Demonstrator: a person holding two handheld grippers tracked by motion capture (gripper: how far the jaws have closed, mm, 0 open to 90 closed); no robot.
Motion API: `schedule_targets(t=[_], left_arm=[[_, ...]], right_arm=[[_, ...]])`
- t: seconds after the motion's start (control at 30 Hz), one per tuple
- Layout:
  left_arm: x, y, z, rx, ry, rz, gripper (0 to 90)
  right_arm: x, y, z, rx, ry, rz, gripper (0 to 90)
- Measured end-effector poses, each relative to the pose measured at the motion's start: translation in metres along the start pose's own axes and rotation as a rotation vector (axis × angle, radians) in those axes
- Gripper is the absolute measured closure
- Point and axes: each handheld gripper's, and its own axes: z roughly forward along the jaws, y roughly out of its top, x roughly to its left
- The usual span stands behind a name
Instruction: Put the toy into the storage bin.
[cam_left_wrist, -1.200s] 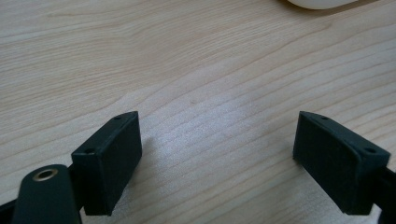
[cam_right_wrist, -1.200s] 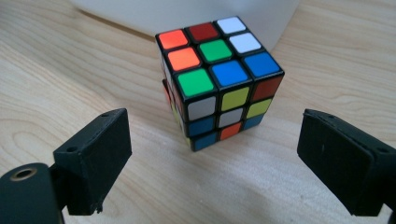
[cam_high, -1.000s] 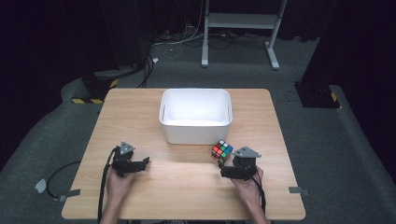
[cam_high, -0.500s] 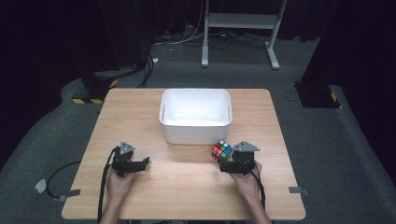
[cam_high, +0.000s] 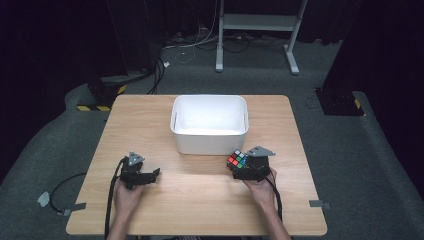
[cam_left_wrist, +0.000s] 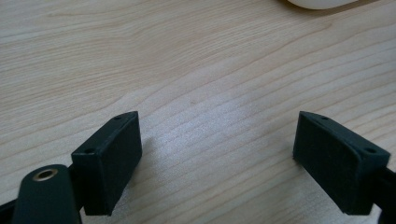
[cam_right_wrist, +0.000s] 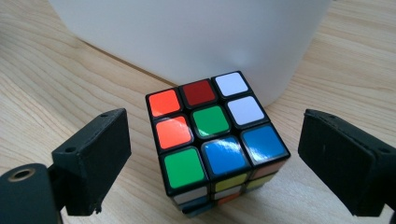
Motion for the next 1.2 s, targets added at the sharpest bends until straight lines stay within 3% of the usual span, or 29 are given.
schedule_targets(t=[0.67,0.9,1.0,1.2], left_arm=[[0.0,0.0,0.0,0.0,0.0,0.0,15.6],[0.0,0.0,0.0,0.0,0.0,0.0,15.6],[0.0,0.0,0.0,0.0,0.0,0.0,15.6],[0.0,0.0,0.0,0.0,0.0,0.0,15.6]], right_arm=[[-0.004,-0.002,0.023,0.05,0.03,0.001,10.9],[-0.004,-0.003,0.026,0.045,0.02,-0.02,19.5],[-0.002,-0.003,0.025,0.027,0.017,-0.04,27.7],[0.0,-0.004,0.022,0.014,0.011,-0.059,32.8]])
